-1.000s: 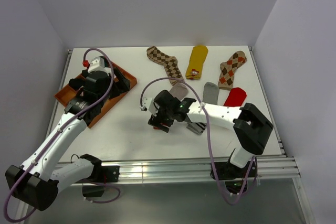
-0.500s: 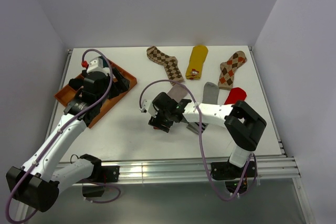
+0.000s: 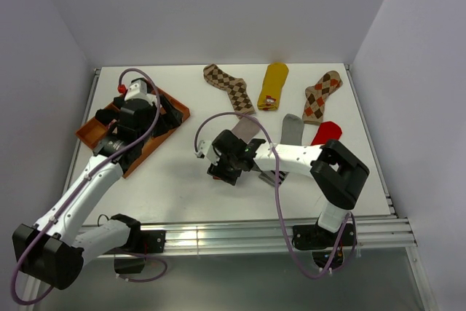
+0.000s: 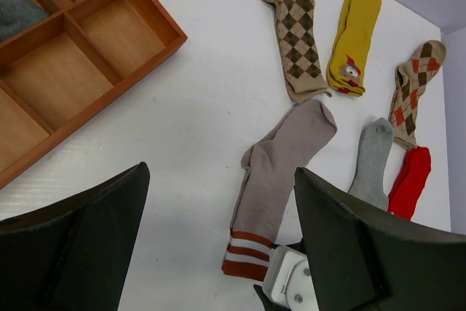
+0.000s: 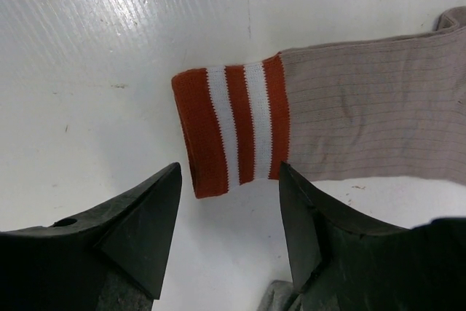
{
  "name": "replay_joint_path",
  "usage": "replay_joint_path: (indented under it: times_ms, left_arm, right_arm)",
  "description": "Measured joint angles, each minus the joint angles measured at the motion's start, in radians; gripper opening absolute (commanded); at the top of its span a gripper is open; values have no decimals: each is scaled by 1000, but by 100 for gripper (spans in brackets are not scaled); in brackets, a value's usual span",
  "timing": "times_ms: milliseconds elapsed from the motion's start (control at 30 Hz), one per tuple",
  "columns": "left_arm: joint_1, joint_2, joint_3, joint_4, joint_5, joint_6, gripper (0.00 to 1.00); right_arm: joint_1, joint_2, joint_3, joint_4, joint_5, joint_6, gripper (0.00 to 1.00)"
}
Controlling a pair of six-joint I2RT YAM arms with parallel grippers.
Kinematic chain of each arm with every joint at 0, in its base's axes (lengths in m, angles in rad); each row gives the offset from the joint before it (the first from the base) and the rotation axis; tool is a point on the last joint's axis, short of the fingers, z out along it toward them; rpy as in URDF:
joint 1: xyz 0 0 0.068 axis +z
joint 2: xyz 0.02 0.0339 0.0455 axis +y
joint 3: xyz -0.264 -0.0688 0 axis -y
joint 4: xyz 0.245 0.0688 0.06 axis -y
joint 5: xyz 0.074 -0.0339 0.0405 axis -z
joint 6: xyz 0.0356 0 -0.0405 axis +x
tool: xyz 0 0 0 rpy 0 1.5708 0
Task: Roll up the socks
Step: Roll the sock at the center of the board.
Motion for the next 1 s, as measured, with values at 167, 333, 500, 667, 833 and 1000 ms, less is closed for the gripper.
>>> replay_joint_path:
  times_ms: [167,333,500,667,833,1000]
  left_arm:
    - [0,13,-5,4,7,0,86]
    - [0,15,-5,11,9,0,86]
    - [1,24,-7,23,16,0,84]
    - [1,29,-14,35,16,-1,81]
    - [0,42,-27,50,24,-4,75]
    - [-51,82,-51,94,2,-20,72]
  right_arm:
    - [0,10,0,-1,-11,6,59]
    - [0,53,2,-5,-21,10,46]
    - [0,60,18,-12,-27,17,21]
    - [-16,65,45,-60,-106,20,11]
    - [-117,65,93,-172,-303,-2,10]
    - [-275,76,170,-297,-524,-40,7]
